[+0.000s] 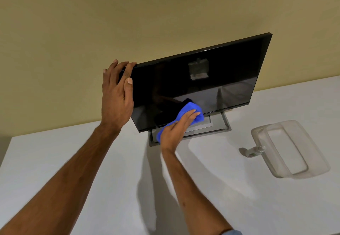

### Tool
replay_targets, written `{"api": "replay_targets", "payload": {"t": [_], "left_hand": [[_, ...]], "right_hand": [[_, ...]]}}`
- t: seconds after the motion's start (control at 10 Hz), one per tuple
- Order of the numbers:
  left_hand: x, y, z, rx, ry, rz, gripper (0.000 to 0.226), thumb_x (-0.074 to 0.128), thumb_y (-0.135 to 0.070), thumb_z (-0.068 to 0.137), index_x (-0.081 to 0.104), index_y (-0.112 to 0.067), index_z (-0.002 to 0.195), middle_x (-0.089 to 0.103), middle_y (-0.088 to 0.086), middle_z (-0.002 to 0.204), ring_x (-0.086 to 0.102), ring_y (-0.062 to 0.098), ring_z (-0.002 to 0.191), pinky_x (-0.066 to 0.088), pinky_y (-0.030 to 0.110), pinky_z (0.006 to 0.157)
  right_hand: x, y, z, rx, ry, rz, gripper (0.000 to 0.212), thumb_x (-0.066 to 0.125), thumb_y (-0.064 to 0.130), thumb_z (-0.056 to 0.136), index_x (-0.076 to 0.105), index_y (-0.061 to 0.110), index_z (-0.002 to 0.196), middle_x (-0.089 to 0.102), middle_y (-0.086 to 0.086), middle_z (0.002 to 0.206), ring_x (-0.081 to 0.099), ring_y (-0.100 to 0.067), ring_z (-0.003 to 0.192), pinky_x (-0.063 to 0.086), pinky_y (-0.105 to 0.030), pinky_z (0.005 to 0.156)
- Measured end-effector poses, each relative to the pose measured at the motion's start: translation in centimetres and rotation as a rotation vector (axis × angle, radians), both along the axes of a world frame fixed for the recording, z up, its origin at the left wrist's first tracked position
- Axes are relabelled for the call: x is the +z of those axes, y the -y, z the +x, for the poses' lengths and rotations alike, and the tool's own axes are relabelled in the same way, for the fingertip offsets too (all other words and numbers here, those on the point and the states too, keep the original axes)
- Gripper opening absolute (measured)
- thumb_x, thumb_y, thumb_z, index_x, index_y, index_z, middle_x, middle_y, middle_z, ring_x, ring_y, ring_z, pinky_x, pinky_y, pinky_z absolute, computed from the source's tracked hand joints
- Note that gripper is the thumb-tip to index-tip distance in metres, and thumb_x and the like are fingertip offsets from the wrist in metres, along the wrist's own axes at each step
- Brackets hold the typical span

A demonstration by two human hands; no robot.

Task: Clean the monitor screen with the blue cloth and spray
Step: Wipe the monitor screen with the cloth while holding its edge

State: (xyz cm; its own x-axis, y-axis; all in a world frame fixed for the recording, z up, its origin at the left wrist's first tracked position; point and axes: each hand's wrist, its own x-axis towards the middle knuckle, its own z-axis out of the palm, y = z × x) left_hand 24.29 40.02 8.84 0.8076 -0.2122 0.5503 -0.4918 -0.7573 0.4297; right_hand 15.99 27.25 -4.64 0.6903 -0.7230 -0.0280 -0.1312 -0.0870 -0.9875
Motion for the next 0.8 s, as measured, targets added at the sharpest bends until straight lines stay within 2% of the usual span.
{"api": "replay_targets", "payload": {"t": [0.1, 0.2, 0.3, 0.4, 0.5, 0.6, 0.7, 0.8], "left_hand": [[-0.1, 0.2, 0.2, 0.005, 0.009, -0.02, 0.048, 0.026, -0.023, 0.122, 0.049, -0.026, 0.164, 0.049, -0.002, 0.162, 0.026, 0.021, 0.167, 0.012, 0.049, 0.14], [-0.4, 0.5, 0.2, 0.02, 0.024, -0.028, 0.048, 0.026, -0.023, 0.122, 0.051, -0.025, 0.163, 0.049, -0.001, 0.162, 0.026, 0.022, 0.167, 0.012, 0.05, 0.14], [-0.3, 0.7, -0.1, 0.039, 0.023, -0.029, 0.049, 0.026, -0.023, 0.121, 0.052, -0.023, 0.162, 0.05, 0.001, 0.161, 0.027, 0.024, 0.167, 0.012, 0.051, 0.14], [0.0, 1.0, -0.3, 0.057, 0.016, -0.042, 0.048, 0.027, -0.023, 0.121, 0.053, -0.023, 0.162, 0.05, 0.0, 0.161, 0.027, 0.024, 0.167, 0.013, 0.051, 0.139], [0.1, 1.0, -0.5, 0.061, 0.021, -0.036, 0.048, 0.028, -0.023, 0.121, 0.053, -0.023, 0.162, 0.051, 0.001, 0.161, 0.029, 0.024, 0.166, 0.014, 0.05, 0.139], [0.1, 1.0, -0.7, 0.058, 0.013, -0.045, 0.048, 0.028, -0.023, 0.121, 0.054, -0.023, 0.162, 0.051, 0.0, 0.161, 0.03, 0.024, 0.165, 0.017, 0.052, 0.138], [0.3, 0.9, -0.7, 0.055, 0.013, -0.035, 0.048, 0.03, -0.021, 0.121, 0.054, -0.022, 0.162, 0.053, 0.001, 0.159, 0.033, 0.025, 0.163, 0.021, 0.056, 0.135], [0.6, 0.7, -0.7, 0.052, 0.014, -0.009, 0.048, 0.031, -0.018, 0.12, 0.054, -0.019, 0.162, 0.054, 0.003, 0.159, 0.037, 0.027, 0.161, 0.025, 0.056, 0.133]], "right_hand": [[0.8, 7.5, 2.4, -0.136, 0.031, -0.006, 0.074, 0.035, -0.02, 0.102, 0.009, -0.007, 0.17, -0.002, -0.018, 0.182, 0.004, -0.033, 0.17, 0.016, -0.05, 0.138], [1.7, 15.3, 2.7, -0.209, 0.021, -0.06, 0.074, 0.034, 0.0, 0.112, 0.004, 0.021, 0.176, 0.004, -0.004, 0.184, 0.01, -0.035, 0.169, 0.018, -0.052, 0.137], [2.7, 19.3, 2.3, -0.26, 0.051, 0.009, 0.061, 0.029, 0.028, 0.117, 0.011, 0.053, 0.17, 0.024, 0.012, 0.176, 0.03, -0.032, 0.164, 0.035, -0.045, 0.125], [2.3, 17.8, 2.5, -0.259, 0.047, -0.101, 0.068, 0.033, 0.009, 0.118, 0.003, 0.026, 0.176, 0.023, 0.002, 0.179, 0.034, -0.02, 0.162, 0.032, -0.032, 0.131], [0.6, 13.7, 2.1, -0.21, -0.072, -0.282, 0.076, 0.027, 0.009, 0.116, -0.014, 0.037, 0.173, -0.001, 0.014, 0.181, 0.013, -0.032, 0.169, 0.023, -0.041, 0.135], [-0.9, 8.5, 1.7, -0.141, -0.071, -0.502, 0.081, 0.035, -0.013, 0.103, -0.003, 0.002, 0.173, -0.003, -0.015, 0.183, 0.0, -0.033, 0.171, 0.017, -0.054, 0.137], [-2.6, 2.6, 0.4, -0.015, -0.148, -0.767, 0.094, 0.043, -0.018, 0.089, 0.004, -0.002, 0.172, -0.004, -0.02, 0.182, -0.003, -0.039, 0.169, 0.024, -0.055, 0.134], [-4.6, -1.3, -0.7, 0.343, -0.105, -1.06, 0.112, 0.062, -0.017, 0.072, 0.018, 0.007, 0.172, 0.024, -0.016, 0.179, 0.032, -0.04, 0.163, 0.034, -0.064, 0.128]]}}
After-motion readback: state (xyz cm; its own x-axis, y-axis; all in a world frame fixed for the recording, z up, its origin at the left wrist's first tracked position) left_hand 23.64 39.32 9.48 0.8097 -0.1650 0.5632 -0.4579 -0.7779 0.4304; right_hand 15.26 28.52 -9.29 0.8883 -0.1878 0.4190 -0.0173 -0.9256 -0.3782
